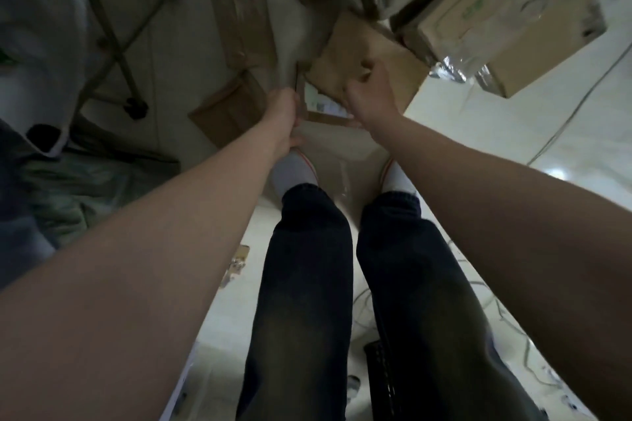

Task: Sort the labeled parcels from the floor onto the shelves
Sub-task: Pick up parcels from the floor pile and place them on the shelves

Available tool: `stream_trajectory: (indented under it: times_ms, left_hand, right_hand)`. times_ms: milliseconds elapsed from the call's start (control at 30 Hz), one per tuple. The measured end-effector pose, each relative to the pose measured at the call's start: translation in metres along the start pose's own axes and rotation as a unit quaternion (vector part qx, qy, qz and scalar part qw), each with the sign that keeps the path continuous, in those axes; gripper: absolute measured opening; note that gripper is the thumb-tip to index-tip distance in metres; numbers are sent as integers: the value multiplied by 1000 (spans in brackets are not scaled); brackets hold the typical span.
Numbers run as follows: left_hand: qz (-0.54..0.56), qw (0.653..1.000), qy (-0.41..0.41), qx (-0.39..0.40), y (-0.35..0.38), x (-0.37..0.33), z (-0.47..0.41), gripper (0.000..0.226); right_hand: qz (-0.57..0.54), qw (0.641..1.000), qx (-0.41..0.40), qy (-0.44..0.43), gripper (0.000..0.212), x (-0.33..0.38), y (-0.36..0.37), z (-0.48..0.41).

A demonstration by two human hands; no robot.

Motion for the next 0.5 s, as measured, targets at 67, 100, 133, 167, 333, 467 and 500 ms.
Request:
stream_trajectory:
  times_ms: [67,100,133,167,333,467,500]
  left_hand:
    - [-2,1000,9,17,6,-10,-1,21]
    - [-1,1000,8,25,9,-13,-7,23]
    - [1,999,7,35,13,-16,-14,23]
    - [6,999,6,47,19,-19,-22,23]
    - [42,992,-35,115,59,-10,-46,24]
    - [165,977,-48,128,63,15,-48,48]
    - [201,970,-50,129,58,20,-45,60]
  right_hand:
    - [11,999,-28,-14,64,8,-15,-14]
    - [16,999,-45,-12,63,11,-23,-24]
    - [23,998,-62,-6,64,13,-31,-35]
    - [32,997,-72,2,65,13,-35,-46]
    - [126,991,-27,29,80,-3,-28,-74]
    - [105,993,-52,5,57,-14,-28,-61]
    - [91,994,-61,-3,57,-13,-29,-50]
Point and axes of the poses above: each hand's wrist, its own z-axis away from the middle knuckle, its own y-axis out of the palm, x = y × z, the point moved 9 cm from there along -z, towards the middle knuckle, and after that the axes turned 1 degree about -z, right-handed, at the moved point
